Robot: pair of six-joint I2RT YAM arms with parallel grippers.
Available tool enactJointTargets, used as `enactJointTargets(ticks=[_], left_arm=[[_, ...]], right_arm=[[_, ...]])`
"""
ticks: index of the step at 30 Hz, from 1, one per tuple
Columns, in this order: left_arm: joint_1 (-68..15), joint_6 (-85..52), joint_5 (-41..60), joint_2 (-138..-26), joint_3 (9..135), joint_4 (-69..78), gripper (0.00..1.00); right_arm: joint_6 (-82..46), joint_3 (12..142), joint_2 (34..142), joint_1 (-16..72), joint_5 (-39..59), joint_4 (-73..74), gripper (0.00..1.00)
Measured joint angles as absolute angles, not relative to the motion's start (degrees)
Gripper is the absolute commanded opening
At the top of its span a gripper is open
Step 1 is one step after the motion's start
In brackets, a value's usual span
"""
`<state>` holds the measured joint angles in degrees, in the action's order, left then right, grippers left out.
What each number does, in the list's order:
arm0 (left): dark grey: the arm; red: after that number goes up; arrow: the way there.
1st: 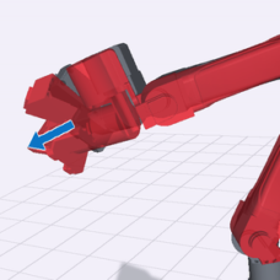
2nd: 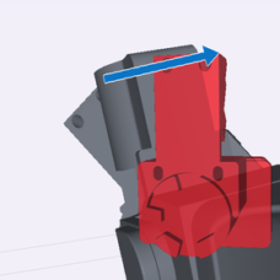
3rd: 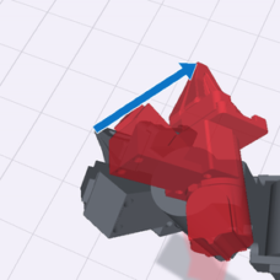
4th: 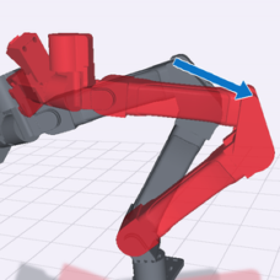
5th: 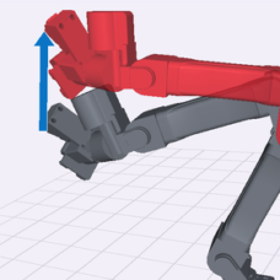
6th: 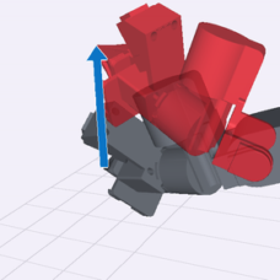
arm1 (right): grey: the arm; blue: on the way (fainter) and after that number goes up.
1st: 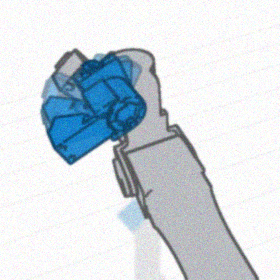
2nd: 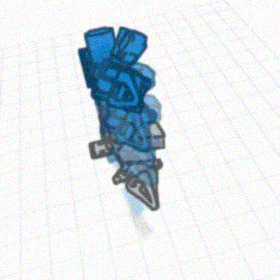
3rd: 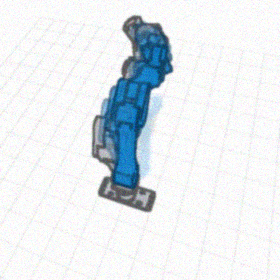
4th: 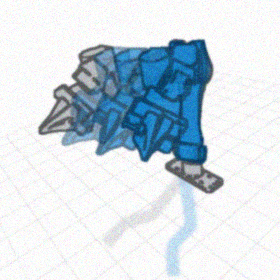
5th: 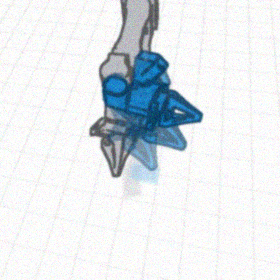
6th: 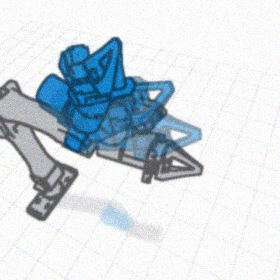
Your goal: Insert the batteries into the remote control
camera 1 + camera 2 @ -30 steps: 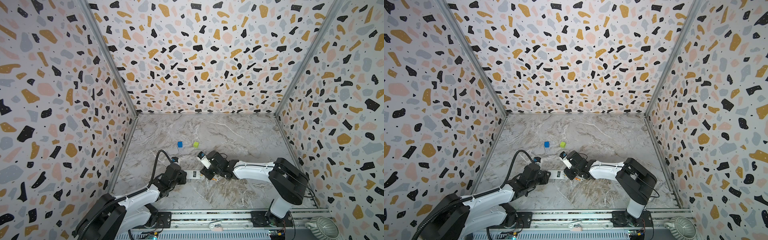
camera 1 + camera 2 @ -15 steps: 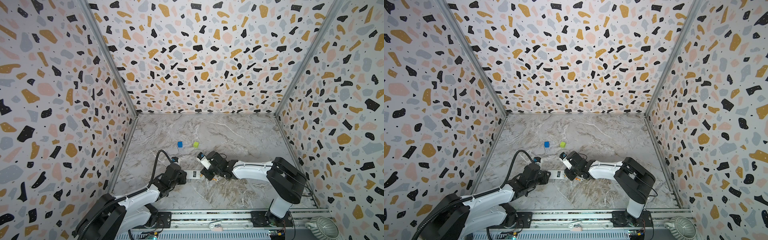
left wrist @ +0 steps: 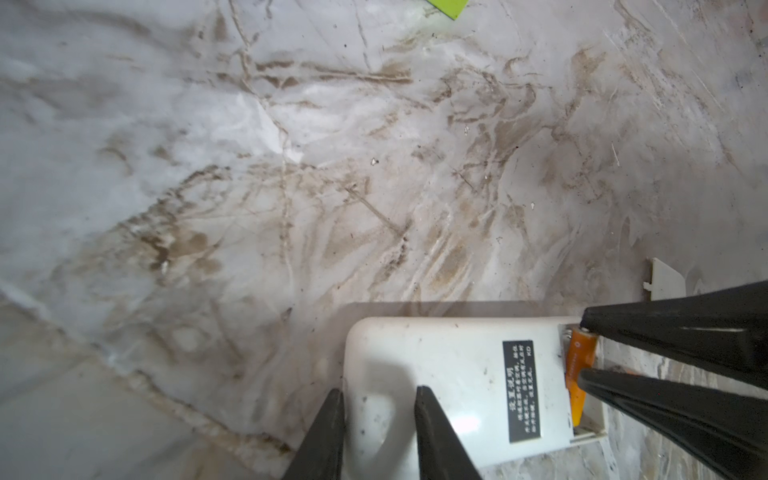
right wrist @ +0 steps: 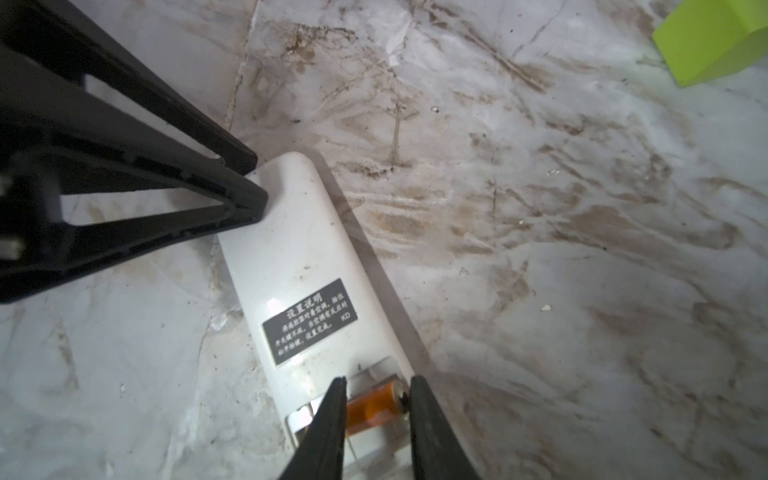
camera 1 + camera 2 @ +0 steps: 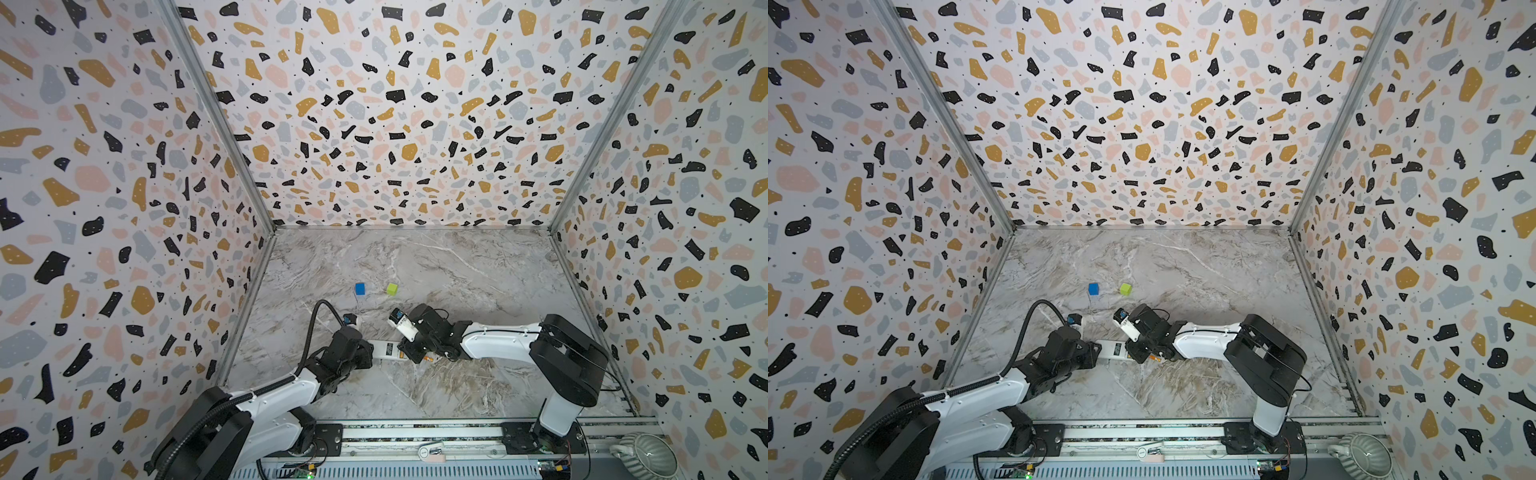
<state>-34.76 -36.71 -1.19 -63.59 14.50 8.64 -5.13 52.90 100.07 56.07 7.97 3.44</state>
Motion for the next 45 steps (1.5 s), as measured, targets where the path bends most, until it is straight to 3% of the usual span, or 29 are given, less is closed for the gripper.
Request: enactJointTargets(ticks=[39,45], left_arm=[[-34.8,-36.8,-1.2,-63.6,14.5,8.6,0.31],[-34.8,-36.8,-1.2,-63.6,14.5,8.6,0.31]], right_arm=[[-4.0,53.0,99.0,56.6,4.6,0.8,0.31],[-2.0,52.6,97.8,56.6,4.3,0.6,0.37]])
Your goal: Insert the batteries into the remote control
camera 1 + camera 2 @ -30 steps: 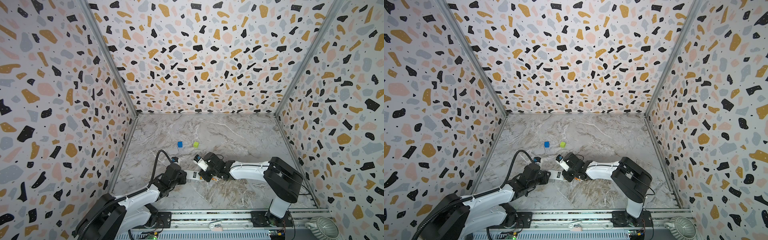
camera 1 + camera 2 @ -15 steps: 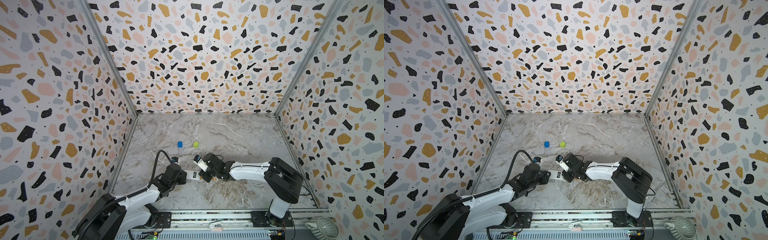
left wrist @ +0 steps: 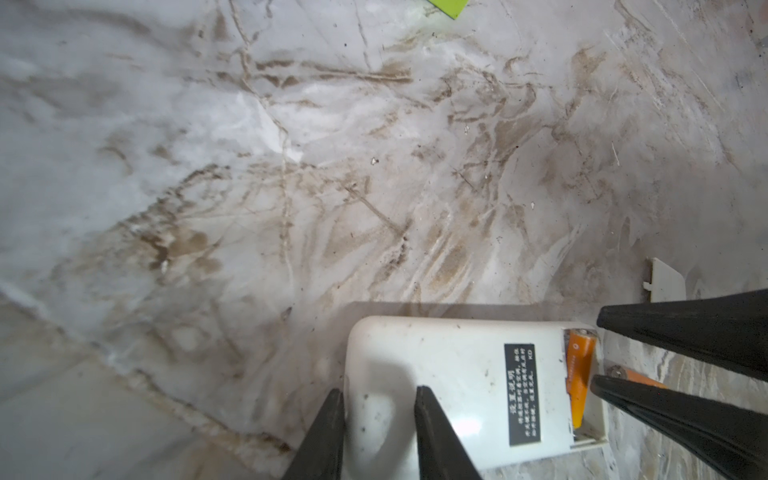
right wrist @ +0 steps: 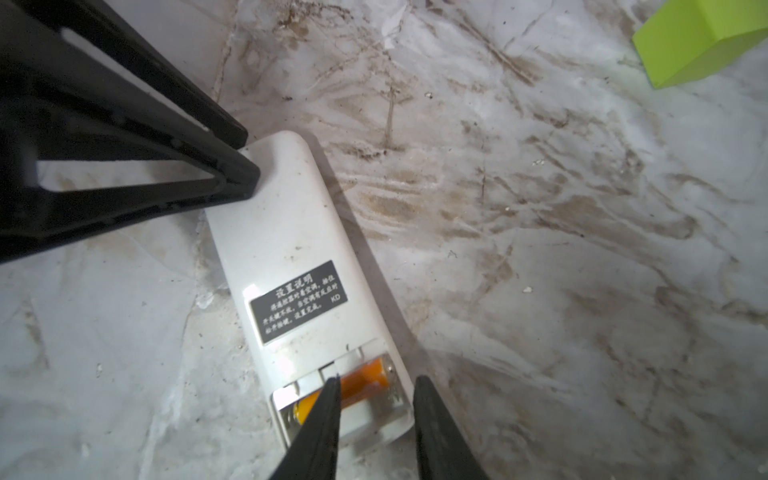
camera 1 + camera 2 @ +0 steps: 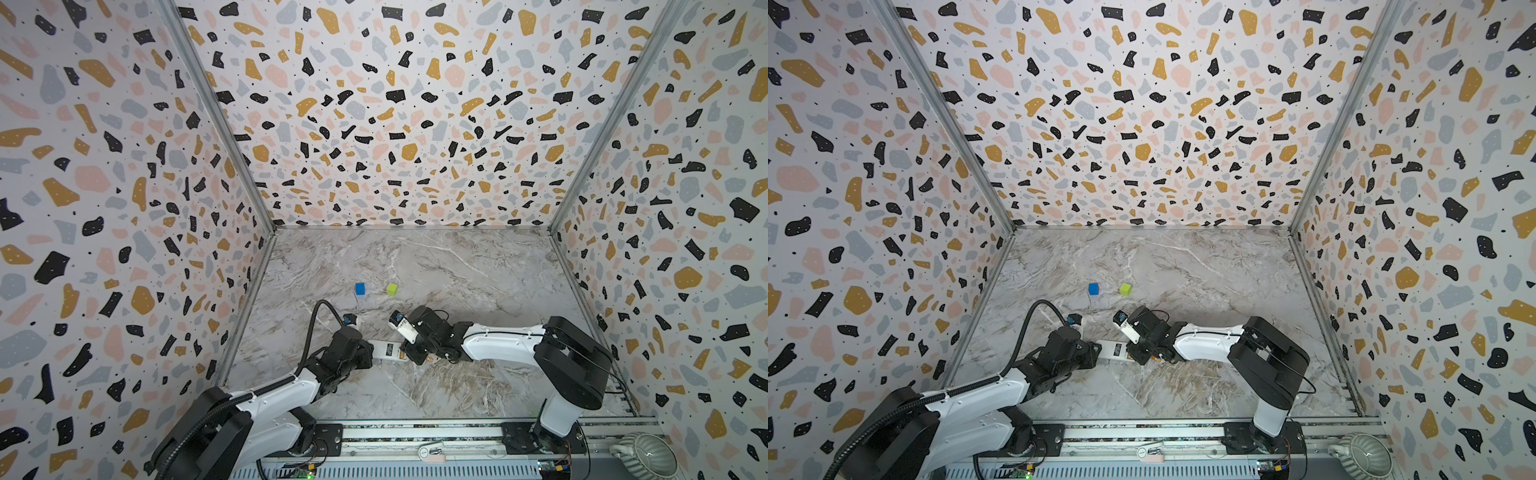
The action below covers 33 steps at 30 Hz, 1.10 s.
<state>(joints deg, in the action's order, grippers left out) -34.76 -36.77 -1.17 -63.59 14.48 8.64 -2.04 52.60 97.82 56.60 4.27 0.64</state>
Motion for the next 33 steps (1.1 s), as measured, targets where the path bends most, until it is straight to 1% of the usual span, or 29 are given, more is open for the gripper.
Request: enactJointTargets(ticks=[4,7,18,33], left_arm=[[-34.8,-36.8,-1.2,-63.6,14.5,8.6,0.31],[-34.8,-36.8,-1.2,-63.7,14.5,8.7,0.31],[-34.8,-36.8,-1.2,-63.8,14.5,8.7,0.31],[-34.8,-36.8,-1.3,-64.4,14.5,9.5,0.31]], right_arm=[[1.8,50.8,94.1,56.6,4.1,1.6,0.44],[6.9,48.7,90.8,56.6,4.9,3.3,0.45],[23.2,47.9,90.7,56.0,9.6,4.5,0.43],[30.7,47.7,95.2,53.4,12.6,5.2,0.42]])
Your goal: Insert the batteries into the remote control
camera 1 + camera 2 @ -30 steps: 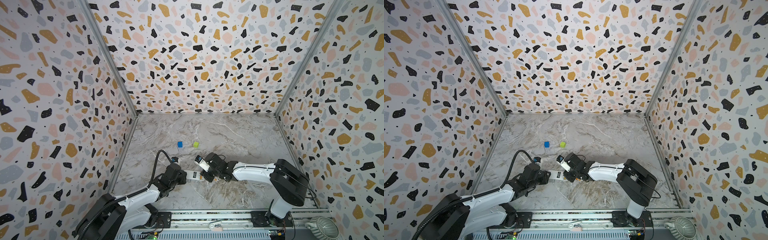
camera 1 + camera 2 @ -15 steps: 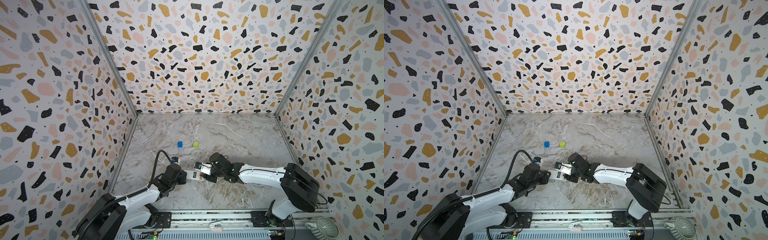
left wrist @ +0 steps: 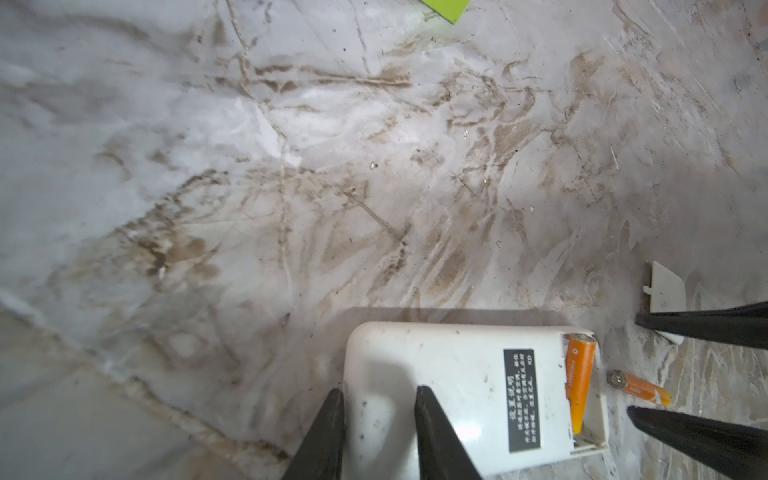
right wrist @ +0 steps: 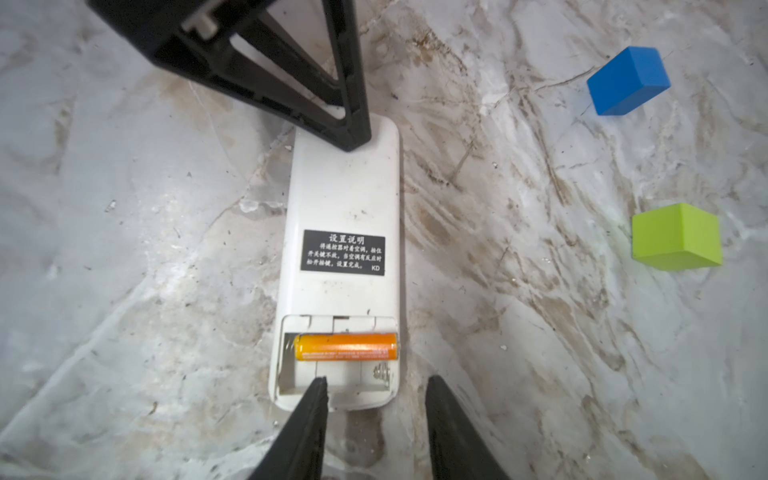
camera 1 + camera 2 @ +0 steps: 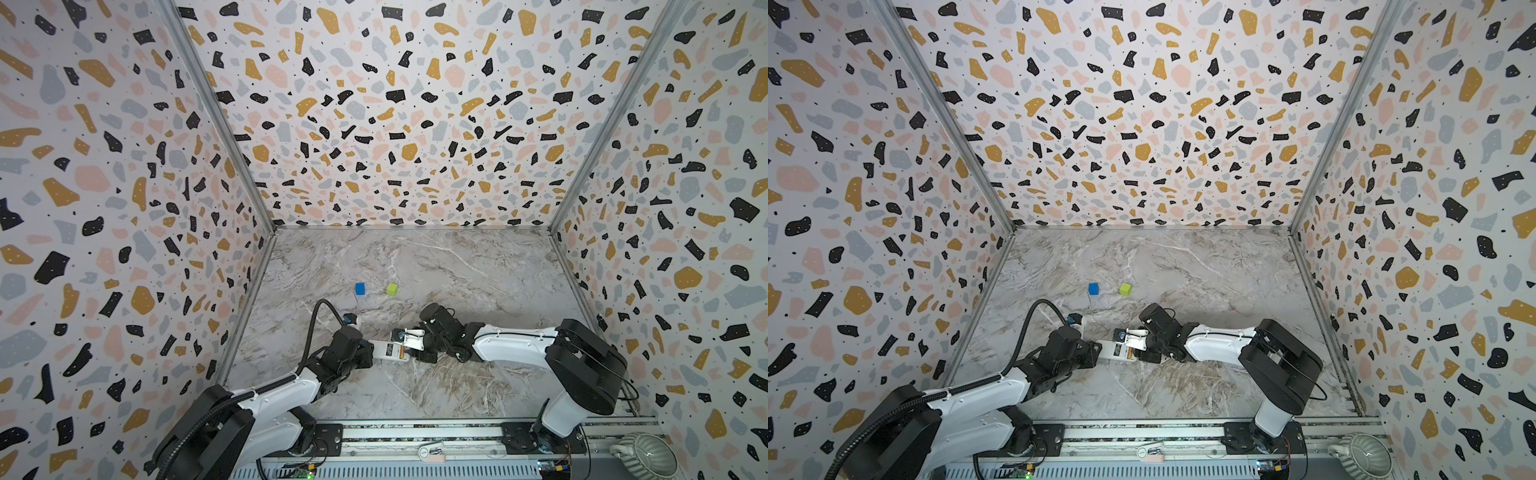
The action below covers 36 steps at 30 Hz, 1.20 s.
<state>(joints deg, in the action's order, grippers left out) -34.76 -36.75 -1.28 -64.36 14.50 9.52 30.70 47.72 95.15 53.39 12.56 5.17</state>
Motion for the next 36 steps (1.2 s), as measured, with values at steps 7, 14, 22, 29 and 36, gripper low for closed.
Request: enactJointTargets(ticks=[7,14,22,29,36], left_arm=[[-34.8,-36.8,-1.3,-64.4,14.5,9.5,0.31],[-34.8,-36.8,-1.3,-64.4,14.5,9.5,0.31],[-34.8,-36.8,-1.3,-64.4,14.5,9.5,0.31],[-34.8,-36.8,-1.3,-64.4,14.5,9.5,0.31],[-34.8,-36.8,-1.3,-64.4,14.5,9.5,0.31]], right_arm=[[31.2,47.7,95.6,53.4,13.5,6.2,0.41],[31.1,48.0,95.9,53.4,13.5,7.4,0.41],[31.2,48.1,97.4,53.4,13.6,7.5,0.39],[31.2,48.1,97.5,53.4,14.0,7.7,0.38],[31.2,48.3,98.6,53.4,14.6,7.8,0.37]])
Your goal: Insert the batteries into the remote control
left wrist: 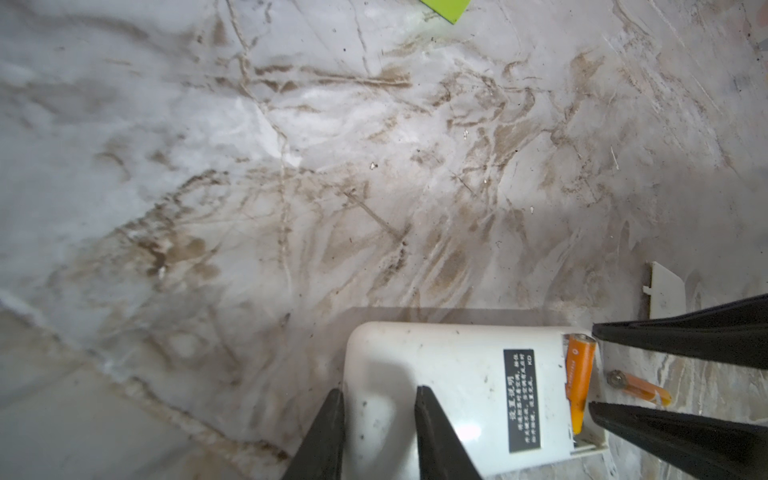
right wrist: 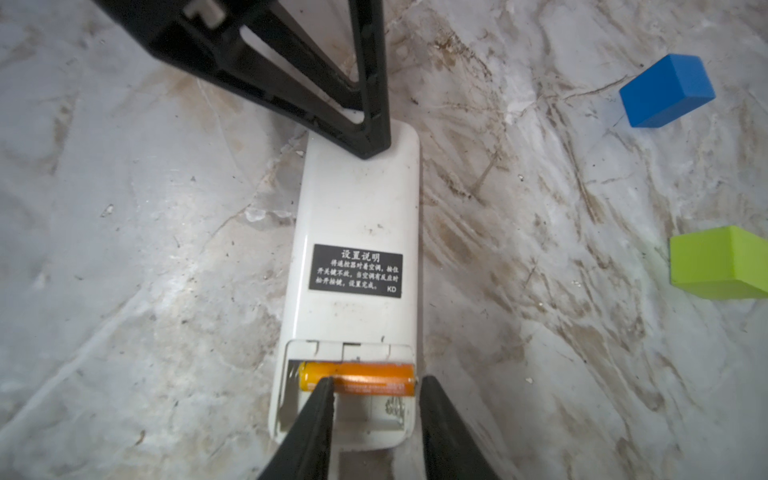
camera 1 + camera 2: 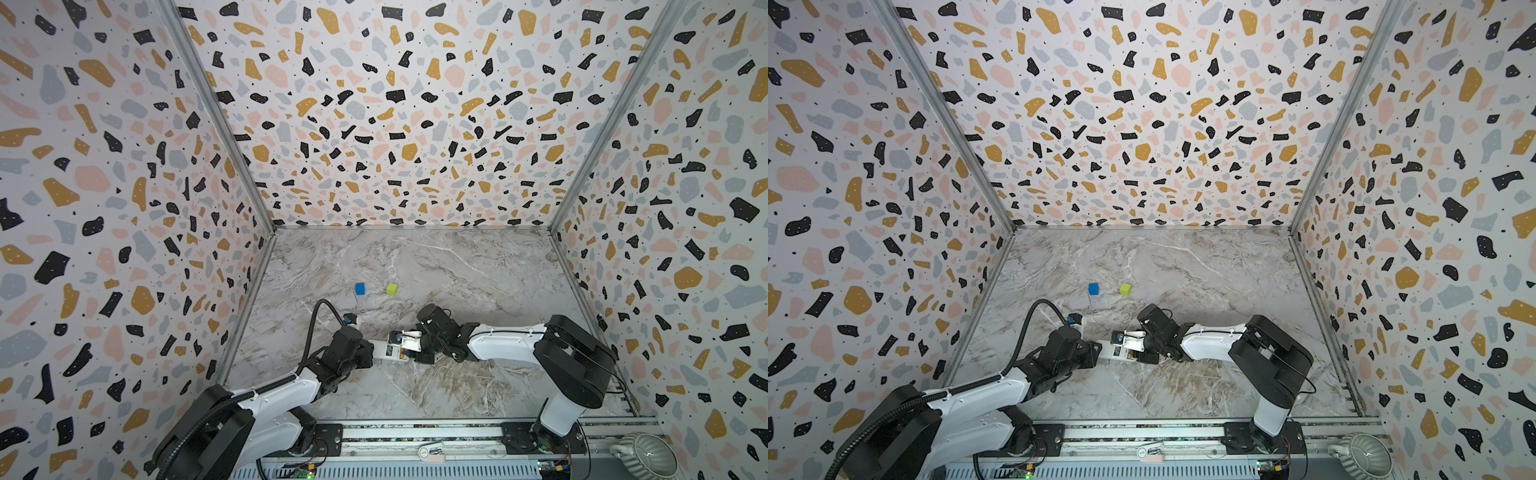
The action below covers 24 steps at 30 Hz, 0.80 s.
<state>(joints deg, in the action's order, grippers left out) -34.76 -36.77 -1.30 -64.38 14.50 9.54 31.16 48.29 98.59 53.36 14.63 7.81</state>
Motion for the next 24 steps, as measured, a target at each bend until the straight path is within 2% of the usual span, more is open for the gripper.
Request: enactJointTargets(ticks=[24], left_arm=[[-34.8,-36.8,-1.4,-64.4,14.5,9.6,0.31]], right_arm=[[31.9,50.7,99.5,53.4,14.5,4.7,0.31]])
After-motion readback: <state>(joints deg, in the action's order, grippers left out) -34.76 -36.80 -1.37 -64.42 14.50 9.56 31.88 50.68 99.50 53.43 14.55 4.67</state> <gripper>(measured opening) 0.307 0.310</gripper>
